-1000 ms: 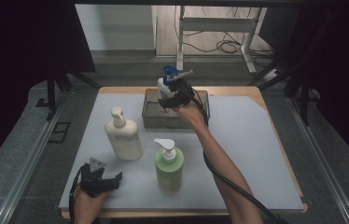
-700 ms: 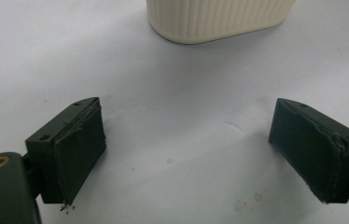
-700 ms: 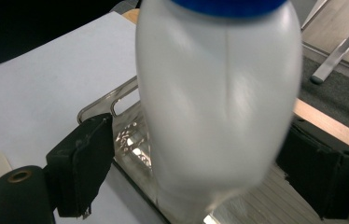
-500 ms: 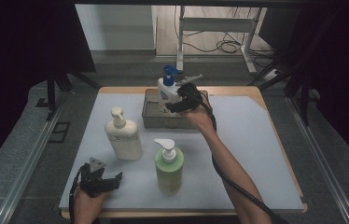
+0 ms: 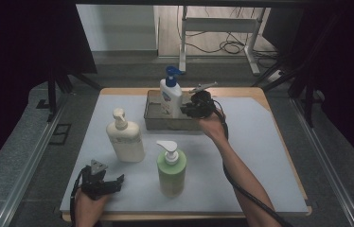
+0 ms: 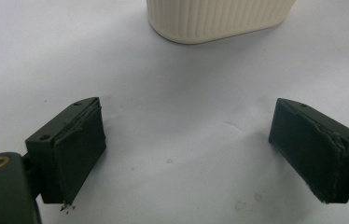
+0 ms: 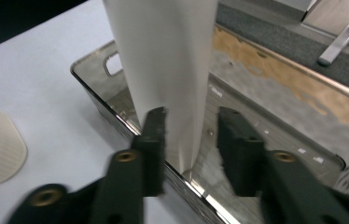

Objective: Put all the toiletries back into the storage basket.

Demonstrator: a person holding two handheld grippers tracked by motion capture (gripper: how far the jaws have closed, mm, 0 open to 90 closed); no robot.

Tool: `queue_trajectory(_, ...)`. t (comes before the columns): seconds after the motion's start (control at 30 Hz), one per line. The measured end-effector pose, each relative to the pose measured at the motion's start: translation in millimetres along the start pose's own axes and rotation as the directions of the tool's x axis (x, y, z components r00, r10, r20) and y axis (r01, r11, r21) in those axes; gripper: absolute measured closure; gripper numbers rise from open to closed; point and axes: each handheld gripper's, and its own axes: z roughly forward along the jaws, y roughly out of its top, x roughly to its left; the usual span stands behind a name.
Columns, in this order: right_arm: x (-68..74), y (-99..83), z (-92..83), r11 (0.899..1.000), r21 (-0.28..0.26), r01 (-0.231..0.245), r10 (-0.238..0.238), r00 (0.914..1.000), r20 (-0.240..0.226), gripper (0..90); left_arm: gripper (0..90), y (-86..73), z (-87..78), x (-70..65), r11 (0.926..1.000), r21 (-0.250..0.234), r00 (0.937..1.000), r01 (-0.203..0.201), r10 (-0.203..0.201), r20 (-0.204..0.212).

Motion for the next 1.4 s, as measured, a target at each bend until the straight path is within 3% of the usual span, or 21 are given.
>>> queue_trajectory(0.13, -2.7, -3.3, 4.2, 1.000, 0.020, -0.020, 0.020, 0.9996, 0.021, 80.7, 10.1, 0.0, 0.0, 0.0, 1.0000, 0.000, 1.0000, 0.000, 0.000, 0.000)
queue_trajectory(0.4, -7.8, -7.8, 19.1, 0.997, 0.040, -0.065, 0.063, 0.9967, 0.051, 89.6, 10.1, 0.0, -0.1, 0.0, 1.0000, 0.001, 1.0000, 0.000, 0.000, 0.000)
queue_trajectory(0.87, -11.9, -7.3, 42.3, 0.990, 0.096, -0.104, 0.099, 0.9933, 0.059, 89.8, 10.1, 0.1, -0.1, 0.0, 1.0000, 0.001, 1.0000, 0.000, 0.000, 0.000)
queue_trajectory(1.4, -8.0, -5.8, 53.2, 0.986, 0.099, -0.136, 0.132, 0.9904, 0.040, 88.3, 10.1, 0.2, -0.2, 0.1, 1.0000, 0.003, 1.0000, 0.000, 0.000, 0.001)
